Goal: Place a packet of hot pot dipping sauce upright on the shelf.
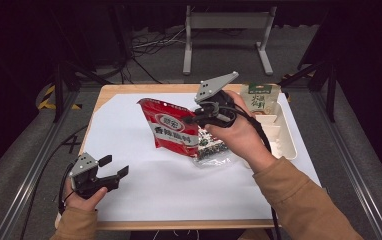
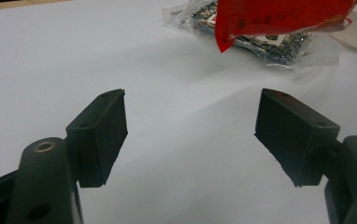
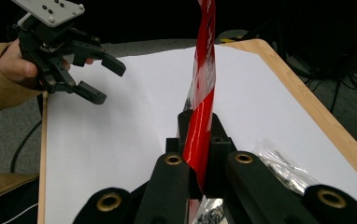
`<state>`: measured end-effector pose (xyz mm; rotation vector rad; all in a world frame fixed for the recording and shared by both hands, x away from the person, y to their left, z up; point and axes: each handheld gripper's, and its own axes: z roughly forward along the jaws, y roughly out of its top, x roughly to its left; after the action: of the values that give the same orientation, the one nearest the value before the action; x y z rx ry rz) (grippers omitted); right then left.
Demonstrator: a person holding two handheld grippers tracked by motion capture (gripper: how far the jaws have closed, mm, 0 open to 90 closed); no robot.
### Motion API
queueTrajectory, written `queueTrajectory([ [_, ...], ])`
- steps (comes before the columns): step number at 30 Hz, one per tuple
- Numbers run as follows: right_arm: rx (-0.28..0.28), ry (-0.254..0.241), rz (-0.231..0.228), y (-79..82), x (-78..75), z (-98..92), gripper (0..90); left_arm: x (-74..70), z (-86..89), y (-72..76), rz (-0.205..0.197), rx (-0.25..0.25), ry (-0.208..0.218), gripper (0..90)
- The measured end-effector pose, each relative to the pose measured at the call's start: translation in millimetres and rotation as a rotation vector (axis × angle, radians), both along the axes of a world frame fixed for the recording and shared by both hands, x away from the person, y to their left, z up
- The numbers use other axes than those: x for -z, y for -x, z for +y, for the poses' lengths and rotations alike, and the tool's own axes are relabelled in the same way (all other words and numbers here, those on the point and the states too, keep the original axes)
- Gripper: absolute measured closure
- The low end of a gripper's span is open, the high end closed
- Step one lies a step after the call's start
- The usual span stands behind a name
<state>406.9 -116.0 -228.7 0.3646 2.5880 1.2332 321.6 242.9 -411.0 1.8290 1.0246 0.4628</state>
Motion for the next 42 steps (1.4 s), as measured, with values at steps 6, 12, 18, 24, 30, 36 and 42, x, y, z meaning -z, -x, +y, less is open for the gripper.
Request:
queueTrajectory([
  [6,0.021,-0.002,-0.018,3.7,-7.5,-19.7,89.2,0.6,-1.8,-2.2,0.004,0.002,0.001,25.3],
  [12,0.051,-0.015,-0.041,6.6,-15.7,-43.4,89.2,0.8,-3.9,-4.7,0.006,0.007,-0.002,25.3],
  [18,0.078,-0.016,-0.063,9.4,-21.1,-61.2,89.2,1.2,-5.7,-6.8,0.005,0.011,-0.005,25.3],
  [24,0.106,-0.027,-0.078,11.6,-25.7,-81.9,89.2,1.5,-8.7,-10.2,0.011,0.015,0.000,25.4],
  [30,0.122,-0.025,-0.096,12.7,-28.3,-97.6,89.2,1.6,-11.1,-13.3,0.012,0.024,-0.010,25.4],
  [36,0.140,-0.028,-0.121,12.8,-33.3,-117.1,89.2,1.8,-11.4,-14.1,0.011,0.024,-0.014,25.4],
  [42,0.161,-0.030,-0.140,11.7,-35.8,-135.8,89.2,3.1,-10.4,-13.7,0.018,0.019,-0.011,25.4],
])
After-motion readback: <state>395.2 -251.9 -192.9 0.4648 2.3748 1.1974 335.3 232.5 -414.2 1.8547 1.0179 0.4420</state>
